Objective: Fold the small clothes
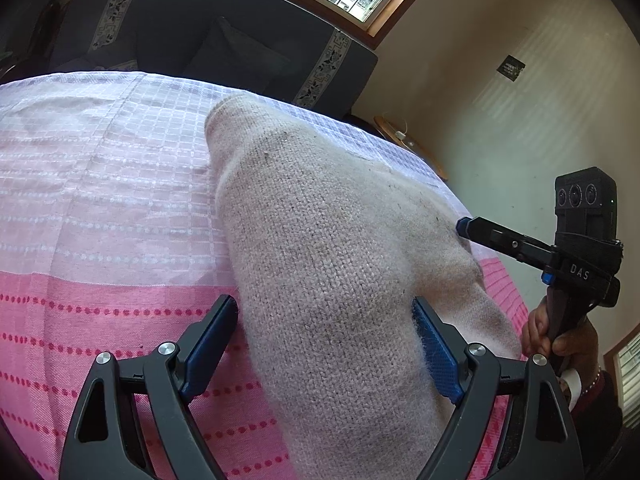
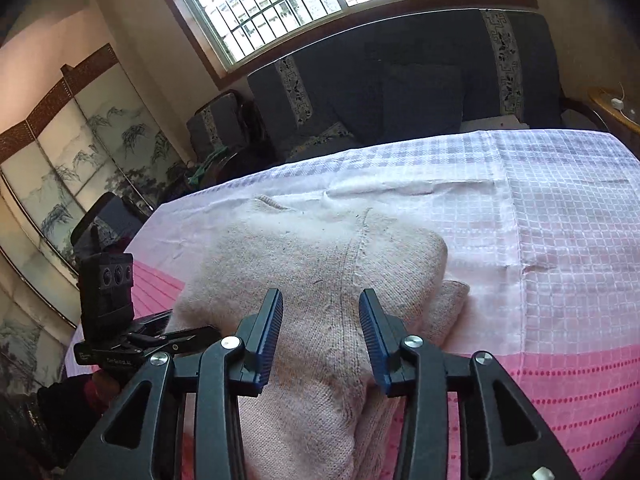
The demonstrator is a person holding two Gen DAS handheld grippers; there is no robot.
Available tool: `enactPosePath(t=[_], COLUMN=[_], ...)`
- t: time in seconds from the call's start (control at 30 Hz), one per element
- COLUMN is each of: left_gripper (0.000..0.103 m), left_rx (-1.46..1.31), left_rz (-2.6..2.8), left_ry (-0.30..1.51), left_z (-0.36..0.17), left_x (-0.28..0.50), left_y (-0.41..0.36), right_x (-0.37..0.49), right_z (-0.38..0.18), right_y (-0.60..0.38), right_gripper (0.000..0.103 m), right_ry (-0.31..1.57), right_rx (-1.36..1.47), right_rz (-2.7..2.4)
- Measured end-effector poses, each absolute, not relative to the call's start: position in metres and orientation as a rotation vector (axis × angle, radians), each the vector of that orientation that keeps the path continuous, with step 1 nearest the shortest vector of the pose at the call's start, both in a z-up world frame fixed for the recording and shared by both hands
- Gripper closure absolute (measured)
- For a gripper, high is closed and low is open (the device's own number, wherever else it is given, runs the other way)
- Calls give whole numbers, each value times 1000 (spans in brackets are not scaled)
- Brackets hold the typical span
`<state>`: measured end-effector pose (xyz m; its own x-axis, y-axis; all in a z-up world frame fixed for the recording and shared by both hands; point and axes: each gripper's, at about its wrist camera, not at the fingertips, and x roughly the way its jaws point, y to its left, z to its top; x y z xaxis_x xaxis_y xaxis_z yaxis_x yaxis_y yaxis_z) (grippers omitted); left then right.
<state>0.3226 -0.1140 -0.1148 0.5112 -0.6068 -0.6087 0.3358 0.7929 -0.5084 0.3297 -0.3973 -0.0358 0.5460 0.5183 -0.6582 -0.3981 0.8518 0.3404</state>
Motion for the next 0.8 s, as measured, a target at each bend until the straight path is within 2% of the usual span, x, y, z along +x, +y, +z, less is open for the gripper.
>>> enactPosePath(t=[0.03, 0.1, 0.33, 0.47, 0.53, 0.67, 0.7, 0.73, 0.8], left_gripper=[17, 17, 16, 16, 16, 16, 16, 16, 16], left_rx=[-347, -348, -351, -356, -357, -359, -360, -359, -363], left_rz=[-581, -584, -585, -582, -583, -583, -584, -583, -580], left_ry=[863, 864, 864, 863, 863, 863, 863, 863, 862], left_z=[-115, -115, -115, -115, -115, -115, -115, -115, -115], left_x=[323, 323, 323, 323, 323, 324, 324, 324, 324], left_y=[-114, -114, -113, -112, -112, -112, -112, -112, -111], right_x=[335, 353, 361, 337, 315, 258, 245, 237, 230], right_z=[-41, -56, -72, -49, -44, -34, -33, -35, -48], right_y=[-388, -382, -412, -444, -456, -457, -453, -448, -441], right_gripper=[67, 75, 77, 66, 55, 56, 62, 78, 93], right_ry=[852, 887, 857, 784, 797, 751, 744, 752, 785], right_rx=[91, 9, 187, 379, 423, 382, 357, 334, 300], right_rz=[517, 447, 505, 511, 530, 533, 526, 513, 497])
